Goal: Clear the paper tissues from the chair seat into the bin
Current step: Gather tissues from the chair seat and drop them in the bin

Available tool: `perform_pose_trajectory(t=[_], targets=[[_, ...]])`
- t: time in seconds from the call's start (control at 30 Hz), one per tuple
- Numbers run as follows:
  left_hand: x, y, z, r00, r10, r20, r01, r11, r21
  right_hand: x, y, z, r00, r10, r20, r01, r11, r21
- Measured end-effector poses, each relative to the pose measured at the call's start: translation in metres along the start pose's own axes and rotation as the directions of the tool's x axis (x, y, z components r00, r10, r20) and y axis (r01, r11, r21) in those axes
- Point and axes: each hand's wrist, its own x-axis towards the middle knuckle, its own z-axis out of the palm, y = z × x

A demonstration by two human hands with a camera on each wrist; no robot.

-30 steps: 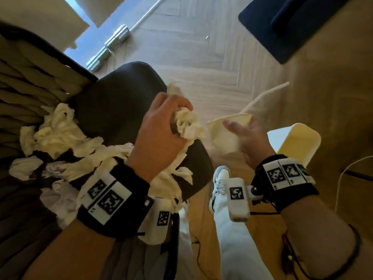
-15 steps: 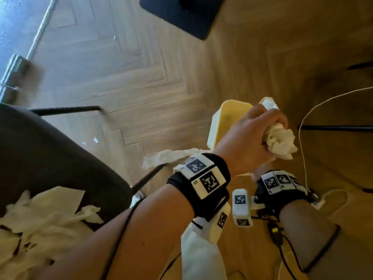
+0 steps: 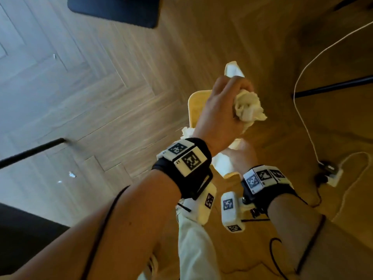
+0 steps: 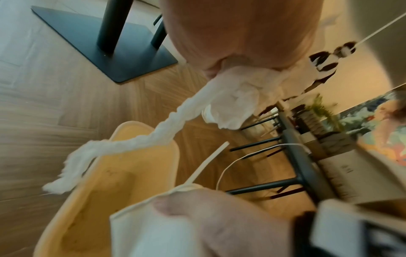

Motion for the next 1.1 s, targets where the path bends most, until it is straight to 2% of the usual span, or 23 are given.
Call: perform_pose_trajectory(t=[0.1, 0.3, 0.4, 0.47, 0.53, 0.57, 0.7, 0.77, 0.83, 0.87, 0.9, 0.97, 1.03, 1.1], targets=[[0.003, -0.036, 0.012, 0.998, -0.049, -0.039, 0.051, 0.996, 0.074, 0.008, -0.003, 0.007, 1.000, 0.025, -0.002, -0.025, 0.999, -0.045], [-0.011, -0.094, 0.041, 0.966, -0.245, 0.078, 0.217, 0.941, 0.261, 0.028, -0.001, 0.019, 0.992, -0.113, 0.053, 0.123, 0.959, -0.254], [-0.017, -0.113, 0.049, 0.915, -0.381, 0.133, 0.341, 0.906, 0.251, 0.035, -0.003, 0.023, 0.996, -0.080, 0.048, 0.090, 0.962, -0.258], [-0.019, -0.123, 0.051, 0.849, -0.478, 0.227, 0.415, 0.867, 0.275, 0.038, -0.001, 0.027, 0.997, -0.067, 0.045, 0.076, 0.968, -0.241], [-0.022, -0.132, 0.049, 0.794, -0.528, 0.302, 0.425, 0.837, 0.344, 0.041, 0.004, 0.035, 0.995, -0.090, 0.053, 0.098, 0.976, -0.192], [-0.024, -0.135, 0.047, 0.786, -0.534, 0.311, 0.420, 0.831, 0.366, 0.041, 0.006, 0.037, 0.994, -0.102, 0.049, 0.109, 0.982, -0.157], [-0.035, -0.140, 0.038, 0.786, -0.538, 0.305, 0.424, 0.827, 0.369, 0.035, 0.013, 0.041, 0.992, -0.125, -0.020, 0.122, 0.988, -0.099], [-0.040, -0.142, 0.035, 0.804, -0.526, 0.276, 0.432, 0.837, 0.335, 0.031, 0.015, 0.042, 0.988, -0.134, -0.082, 0.124, 0.985, -0.118], [-0.044, -0.144, 0.027, 0.835, -0.526, 0.163, 0.473, 0.836, 0.276, 0.028, 0.015, 0.042, 0.976, -0.156, -0.151, 0.131, 0.978, -0.163], [-0.047, -0.147, 0.022, 0.835, -0.542, 0.095, 0.506, 0.824, 0.257, 0.027, 0.015, 0.043, 0.967, -0.195, -0.163, 0.162, 0.967, -0.195], [-0.050, -0.150, 0.016, 0.821, -0.569, 0.041, 0.543, 0.802, 0.249, 0.026, 0.015, 0.044, 0.959, -0.239, -0.151, 0.202, 0.953, -0.226], [-0.059, -0.159, 0.003, 0.767, -0.641, -0.010, 0.620, 0.737, 0.268, 0.025, 0.010, 0.051, 0.961, -0.274, -0.038, 0.253, 0.925, -0.282], [-0.071, -0.170, -0.008, 0.715, -0.700, 0.002, 0.666, 0.681, 0.305, 0.029, 0.003, 0.062, 0.973, -0.210, 0.094, 0.229, 0.928, -0.295], [-0.079, -0.183, -0.013, 0.692, -0.719, 0.053, 0.658, 0.660, 0.363, 0.035, -0.007, 0.074, 0.976, -0.146, 0.162, 0.190, 0.936, -0.297]])
